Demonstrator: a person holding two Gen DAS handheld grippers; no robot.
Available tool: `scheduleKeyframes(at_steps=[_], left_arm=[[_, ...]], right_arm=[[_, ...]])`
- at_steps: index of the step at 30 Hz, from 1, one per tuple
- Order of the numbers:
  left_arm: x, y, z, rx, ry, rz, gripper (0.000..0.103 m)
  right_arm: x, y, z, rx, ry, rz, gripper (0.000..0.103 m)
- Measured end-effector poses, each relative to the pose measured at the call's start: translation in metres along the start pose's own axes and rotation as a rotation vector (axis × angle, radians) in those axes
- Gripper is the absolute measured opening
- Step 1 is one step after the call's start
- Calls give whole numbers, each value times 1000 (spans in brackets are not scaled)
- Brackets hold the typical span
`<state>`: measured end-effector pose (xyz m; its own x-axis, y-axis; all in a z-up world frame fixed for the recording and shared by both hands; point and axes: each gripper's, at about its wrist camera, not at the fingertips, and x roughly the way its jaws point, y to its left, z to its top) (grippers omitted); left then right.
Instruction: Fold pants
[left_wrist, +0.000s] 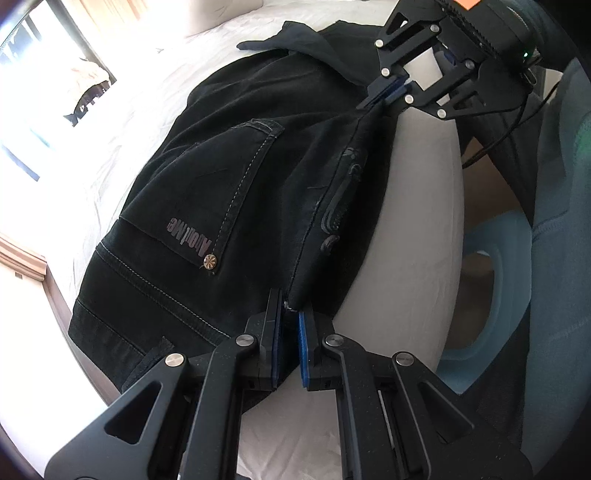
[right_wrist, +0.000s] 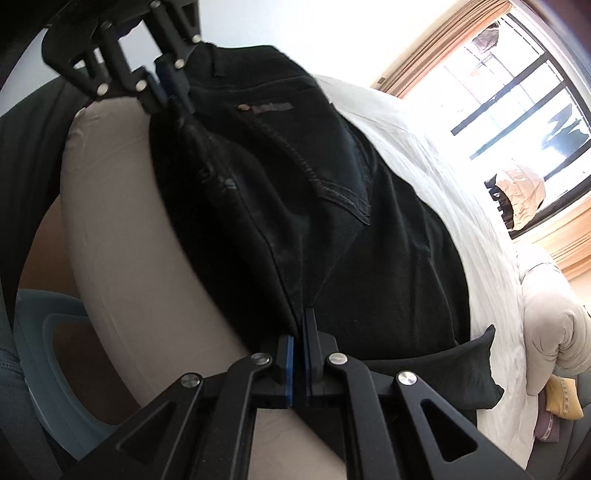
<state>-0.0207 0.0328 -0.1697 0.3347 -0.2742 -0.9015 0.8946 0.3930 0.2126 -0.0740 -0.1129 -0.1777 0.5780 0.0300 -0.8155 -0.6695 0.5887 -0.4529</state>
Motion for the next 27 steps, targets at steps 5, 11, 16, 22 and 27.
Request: scheduleKeyframes(at_steps=[5,11,16,22,27], left_arm=[[4,-5,2,22,11,4,6],[9,2,1,-24,3,-11,7],[9,0,-2,-36,-9,7,8],[8,-1,-3,-67,-16,4,9],[3,-2,-4,-65,35,-21,22]], right_arm=[[5,2,0,6,11,10,5],[9,5,-2,17,15,17,5],[12,3,-3,16,10,7,5],[11,2,-5,5,1,-9,6],[10,13,-8,6,-24,-45,8]])
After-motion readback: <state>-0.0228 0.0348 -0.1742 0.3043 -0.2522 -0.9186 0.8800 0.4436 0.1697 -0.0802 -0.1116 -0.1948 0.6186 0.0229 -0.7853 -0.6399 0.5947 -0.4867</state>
